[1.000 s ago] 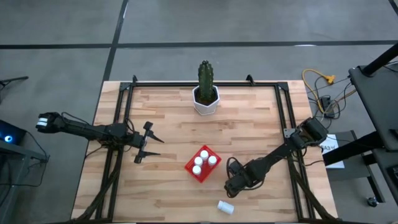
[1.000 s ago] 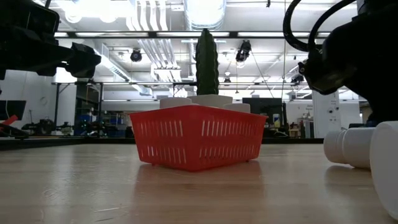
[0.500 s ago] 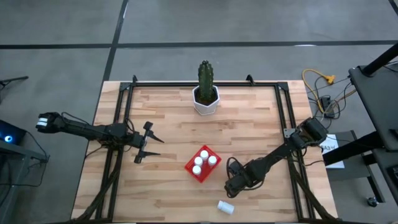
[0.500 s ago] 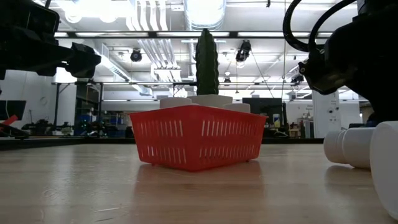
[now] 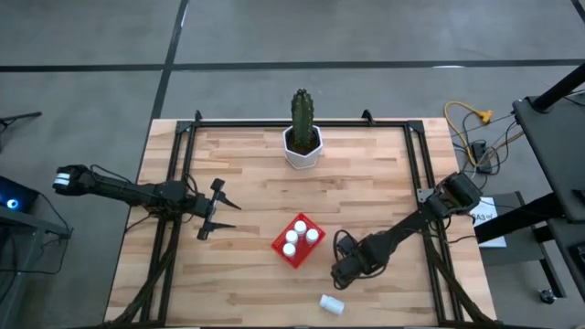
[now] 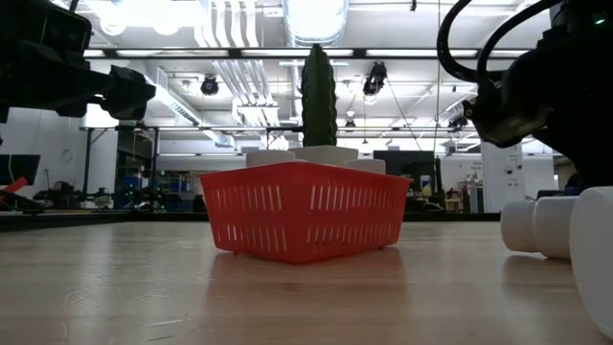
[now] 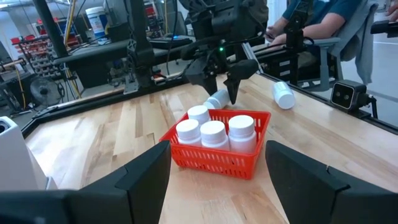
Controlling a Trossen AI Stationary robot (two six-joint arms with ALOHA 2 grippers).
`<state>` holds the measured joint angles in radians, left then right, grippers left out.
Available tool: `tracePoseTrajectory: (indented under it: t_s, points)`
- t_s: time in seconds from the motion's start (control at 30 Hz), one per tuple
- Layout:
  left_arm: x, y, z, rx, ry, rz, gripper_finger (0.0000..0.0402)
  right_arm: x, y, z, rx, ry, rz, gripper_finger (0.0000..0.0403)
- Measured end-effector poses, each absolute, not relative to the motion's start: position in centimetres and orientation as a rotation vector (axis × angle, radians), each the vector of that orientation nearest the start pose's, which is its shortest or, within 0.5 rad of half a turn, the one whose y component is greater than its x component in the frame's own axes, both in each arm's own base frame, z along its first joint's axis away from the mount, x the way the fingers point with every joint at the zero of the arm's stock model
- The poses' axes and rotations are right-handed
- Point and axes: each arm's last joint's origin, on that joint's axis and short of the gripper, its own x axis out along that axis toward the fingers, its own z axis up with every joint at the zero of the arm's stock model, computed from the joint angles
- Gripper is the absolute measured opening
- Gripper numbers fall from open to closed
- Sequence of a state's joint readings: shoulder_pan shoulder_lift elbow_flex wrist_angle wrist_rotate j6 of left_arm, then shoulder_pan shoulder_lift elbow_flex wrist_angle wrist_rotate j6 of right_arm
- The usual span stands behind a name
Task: Pick and place pill bottles into a basket
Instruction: Put the white pill bottle into the red bin
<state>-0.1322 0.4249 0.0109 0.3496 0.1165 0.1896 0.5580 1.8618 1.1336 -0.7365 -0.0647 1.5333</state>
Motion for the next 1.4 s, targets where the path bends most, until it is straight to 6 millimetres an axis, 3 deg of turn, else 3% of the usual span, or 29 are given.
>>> tracePoseTrajectory:
  t_s: [0.6, 1.0, 1.4]
  points:
    - [12.27, -1.97, 16.25, 0.189, 0.041, -0.254, 0.0244, 28.15, 17.00, 14.21, 0.847, 1.431, -0.649, 0.0232]
    - [12.27, -1.97, 16.23, 0.189, 0.041, -0.254, 0.0244, 28.02, 17.00, 14.22, 0.854, 1.477, -0.627, 0.0161]
    - [12.26, -1.99, 16.24, 0.195, 0.040, -0.260, 0.0244, 28.18, 16.94, 14.43, 0.833, 1.486, -0.600, 0.0161]
